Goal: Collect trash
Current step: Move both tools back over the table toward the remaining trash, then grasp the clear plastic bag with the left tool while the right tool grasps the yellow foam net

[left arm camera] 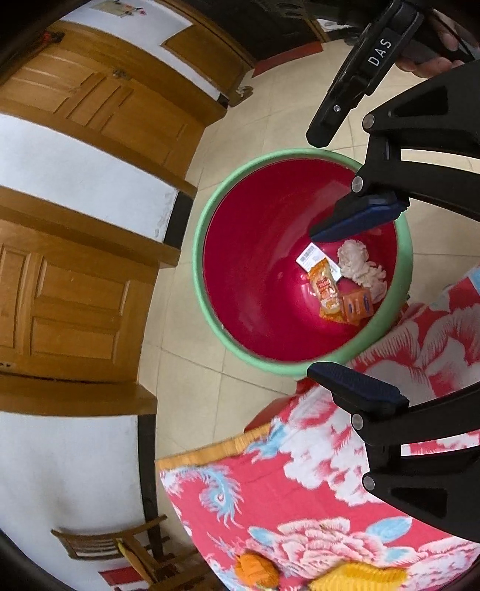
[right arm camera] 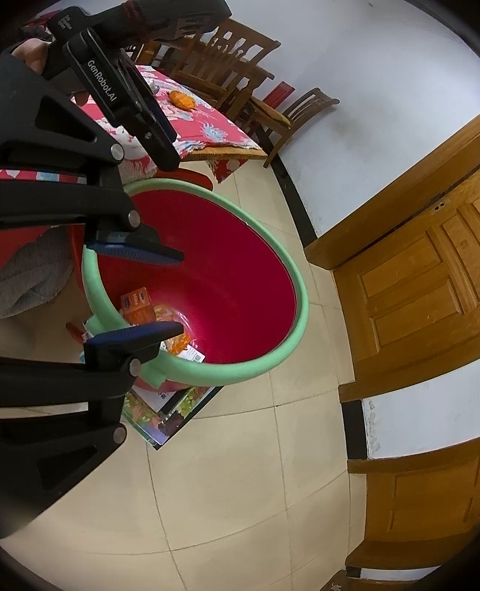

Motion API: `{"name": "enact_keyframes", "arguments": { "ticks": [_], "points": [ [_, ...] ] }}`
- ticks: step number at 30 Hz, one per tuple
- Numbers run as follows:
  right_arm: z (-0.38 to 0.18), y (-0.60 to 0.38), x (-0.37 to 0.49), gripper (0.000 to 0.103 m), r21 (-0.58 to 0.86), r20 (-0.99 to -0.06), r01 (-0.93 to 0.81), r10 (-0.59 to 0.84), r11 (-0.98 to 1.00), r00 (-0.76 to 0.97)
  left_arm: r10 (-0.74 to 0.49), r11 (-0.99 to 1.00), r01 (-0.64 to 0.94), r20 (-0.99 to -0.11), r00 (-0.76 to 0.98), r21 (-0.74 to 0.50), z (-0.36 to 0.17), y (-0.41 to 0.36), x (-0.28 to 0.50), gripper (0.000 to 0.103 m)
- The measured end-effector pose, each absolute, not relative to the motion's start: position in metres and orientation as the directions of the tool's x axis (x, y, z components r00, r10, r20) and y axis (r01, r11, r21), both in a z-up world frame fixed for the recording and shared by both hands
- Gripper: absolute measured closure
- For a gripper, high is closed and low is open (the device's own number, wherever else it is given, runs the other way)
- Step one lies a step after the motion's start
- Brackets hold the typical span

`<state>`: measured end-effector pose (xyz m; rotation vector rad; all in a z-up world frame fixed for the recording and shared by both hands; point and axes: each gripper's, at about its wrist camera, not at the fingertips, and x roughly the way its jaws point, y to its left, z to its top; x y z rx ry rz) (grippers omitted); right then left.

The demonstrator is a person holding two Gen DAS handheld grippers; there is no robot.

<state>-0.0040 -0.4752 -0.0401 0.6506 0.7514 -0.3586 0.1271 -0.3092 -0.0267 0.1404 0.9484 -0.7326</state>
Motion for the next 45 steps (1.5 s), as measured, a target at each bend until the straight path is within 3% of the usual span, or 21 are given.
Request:
{"name": "enact_keyframes", "arguments": {
  "ticks": [24, 45],
  "points": [
    [-0.012, -0.397, 0.039, 0.06, 0.39, -0.695, 0.368, 0.007, 0.844, 0.719, -0.399, 0.892, 0.415, -0.742, 0.538, -0.178, 0.003, -0.173, 0.161, 0.035],
    [-0.004, -0.314, 0.102, 0.058, 0.365, -0.706, 0.236, 0.103, 0.901, 0.701, -0.202, 0.974, 0.203, -0.77, 0.606, -0.096, -0.019, -0.054, 0.217, 0.035]
  ]
}}
